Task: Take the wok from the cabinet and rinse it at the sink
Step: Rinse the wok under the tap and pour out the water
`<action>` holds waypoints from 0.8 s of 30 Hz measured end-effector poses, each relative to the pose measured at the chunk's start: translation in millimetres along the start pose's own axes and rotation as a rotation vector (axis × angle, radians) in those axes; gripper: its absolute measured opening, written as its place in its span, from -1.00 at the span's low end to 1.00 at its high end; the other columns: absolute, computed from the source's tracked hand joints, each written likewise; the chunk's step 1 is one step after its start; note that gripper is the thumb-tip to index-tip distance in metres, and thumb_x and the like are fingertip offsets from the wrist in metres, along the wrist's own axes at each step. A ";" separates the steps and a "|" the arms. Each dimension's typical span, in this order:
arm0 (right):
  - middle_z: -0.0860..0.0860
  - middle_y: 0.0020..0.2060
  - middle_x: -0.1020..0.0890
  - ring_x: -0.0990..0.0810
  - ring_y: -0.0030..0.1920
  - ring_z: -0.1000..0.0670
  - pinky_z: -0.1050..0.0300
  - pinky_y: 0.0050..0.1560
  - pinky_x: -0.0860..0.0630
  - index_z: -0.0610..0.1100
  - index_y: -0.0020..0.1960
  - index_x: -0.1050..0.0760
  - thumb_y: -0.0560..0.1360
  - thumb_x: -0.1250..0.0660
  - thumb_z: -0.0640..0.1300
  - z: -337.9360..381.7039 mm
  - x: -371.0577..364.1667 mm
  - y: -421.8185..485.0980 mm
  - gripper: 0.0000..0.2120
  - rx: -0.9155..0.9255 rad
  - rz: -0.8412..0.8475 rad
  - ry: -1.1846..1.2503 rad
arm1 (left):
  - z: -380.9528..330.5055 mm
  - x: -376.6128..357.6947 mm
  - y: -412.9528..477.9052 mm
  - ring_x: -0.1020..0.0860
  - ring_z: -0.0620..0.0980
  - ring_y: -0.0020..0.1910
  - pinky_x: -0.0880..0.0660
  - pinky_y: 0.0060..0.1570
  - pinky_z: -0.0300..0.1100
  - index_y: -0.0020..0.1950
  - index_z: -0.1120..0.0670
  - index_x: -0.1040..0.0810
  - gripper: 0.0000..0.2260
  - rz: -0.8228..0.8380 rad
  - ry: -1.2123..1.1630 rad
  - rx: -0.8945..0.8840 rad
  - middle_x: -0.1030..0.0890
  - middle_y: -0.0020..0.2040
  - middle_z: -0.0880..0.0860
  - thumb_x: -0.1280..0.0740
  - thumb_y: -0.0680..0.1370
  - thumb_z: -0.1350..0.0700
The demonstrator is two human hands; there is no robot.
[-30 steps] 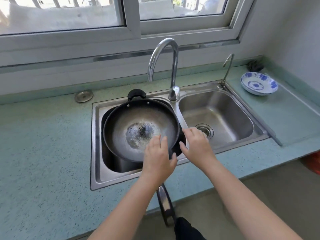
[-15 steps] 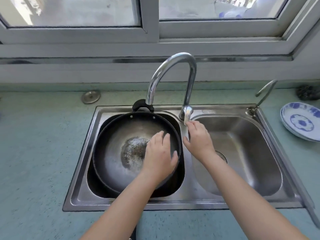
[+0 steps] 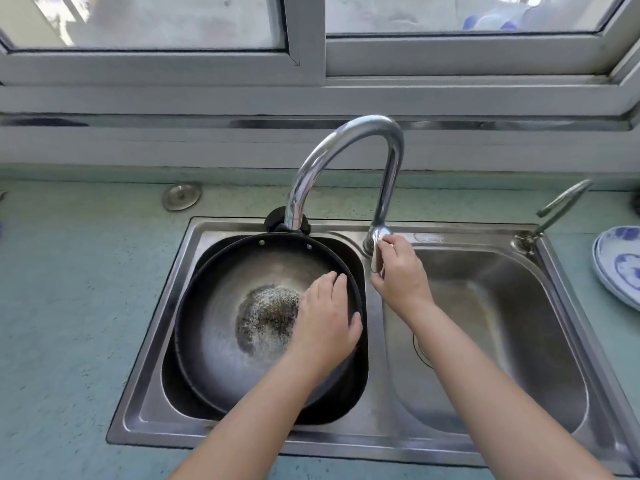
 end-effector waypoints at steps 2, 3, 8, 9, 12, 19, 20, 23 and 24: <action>-0.26 -0.13 -0.60 -0.61 -0.16 -0.27 0.00 -0.26 -0.57 -0.37 -0.12 -0.55 0.06 -0.49 -0.40 -1.1 0.8 3.2 -0.61 0.010 -0.001 0.003 | 0.1 -1.7 2.4 -0.63 0.18 0.02 -0.59 -0.05 0.05 0.12 0.28 -0.56 -0.46 0.000 -0.011 0.004 -0.64 0.05 0.22 -0.12 0.33 -0.05; -0.25 -0.15 -0.59 -0.60 -0.18 -0.27 0.01 -0.27 -0.56 -0.37 -0.14 -0.55 0.06 -0.49 -0.40 -1.4 1.2 4.5 -0.63 0.015 -0.001 0.002 | -0.2 -2.1 2.9 -0.63 0.19 0.03 -0.59 -0.04 0.06 0.13 0.28 -0.55 -0.46 -0.001 -0.019 0.004 -0.63 0.06 0.23 -0.13 0.33 -0.05; -0.23 -0.20 -0.57 -0.56 -0.21 -0.24 0.05 -0.31 -0.50 -0.30 -0.32 -0.47 0.08 -0.45 -0.39 -1.6 2.0 8.1 -0.77 0.033 0.021 0.006 | -0.2 -1.7 3.7 -0.63 0.21 0.03 -0.59 -0.04 0.06 0.13 0.30 -0.54 -0.46 0.000 -0.038 -0.004 -0.63 0.06 0.24 -0.13 0.34 -0.04; -0.22 -0.20 -0.56 -0.55 -0.21 -0.24 0.06 -0.31 -0.49 -0.30 -0.33 -0.46 0.09 -0.45 -0.39 -2.0 2.0 8.8 -0.79 0.035 0.028 0.007 | -0.2 -1.2 3.7 -0.63 0.21 0.03 -0.59 -0.04 0.06 0.13 0.30 -0.54 -0.46 0.000 -0.041 -0.004 -0.63 0.06 0.24 -0.13 0.34 -0.04; -0.23 -0.16 -0.55 -0.52 -0.15 -0.24 0.01 -0.24 -0.49 -0.31 -0.31 -0.46 0.17 -0.41 -0.37 -2.0 3.9 12.5 -0.84 0.015 0.048 0.018 | -0.1 -0.4 1.4 -0.63 0.21 0.03 -0.59 -0.04 0.06 0.13 0.29 -0.54 -0.47 0.003 -0.043 -0.002 -0.63 0.06 0.24 -0.13 0.34 -0.04; -0.22 0.01 -0.50 -0.45 0.03 -0.22 -0.03 -0.01 -0.45 -0.33 -0.07 -0.50 0.31 -0.36 -0.29 3.4 13.4 17.5 -0.79 -0.057 0.133 -0.022 | 5.4 1.1 -6.9 -0.62 0.22 0.04 -0.58 -0.02 0.06 0.14 0.29 -0.53 -0.47 0.009 -0.073 0.023 -0.62 0.07 0.24 -0.14 0.35 -0.04; -0.21 0.02 -0.50 -0.45 0.03 -0.21 -0.01 -0.01 -0.43 -0.32 -0.05 -0.50 0.33 -0.36 -0.28 4.7 13.5 15.7 -0.79 -0.066 0.125 -0.028 | 6.4 1.1 -9.4 -0.62 0.22 0.04 -0.58 -0.02 0.07 0.15 0.29 -0.52 -0.47 0.007 -0.080 0.023 -0.61 0.08 0.24 -0.14 0.35 -0.04; -0.25 0.03 -0.52 -0.50 0.06 -0.25 -0.05 0.01 -0.46 -0.34 0.00 -0.51 0.32 -0.38 -0.28 10.6 11.1 3.9 -0.72 -0.076 0.066 -0.020 | 10.2 1.8 -20.6 -0.61 0.22 0.05 -0.57 -0.02 0.08 0.15 0.29 -0.52 -0.48 -0.001 -0.099 0.020 -0.61 0.09 0.24 -0.14 0.35 -0.03; -0.28 0.03 -0.53 -0.52 0.07 -0.29 -0.09 0.04 -0.48 -0.36 0.05 -0.52 0.29 -0.42 -0.28 13.1 8.9 -2.3 -0.65 -0.072 0.047 -0.020 | 12.0 2.2 -25.6 -0.61 0.21 0.06 -0.57 -0.02 0.07 0.15 0.28 -0.52 -0.48 0.000 -0.102 0.021 -0.61 0.09 0.23 -0.14 0.36 -0.03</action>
Point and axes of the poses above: each hand's wrist, its own y-axis towards the middle knuckle, its own x-axis out of the back of the hand, z = x × y, the point moved 1 cm from there along y, towards the middle knuckle
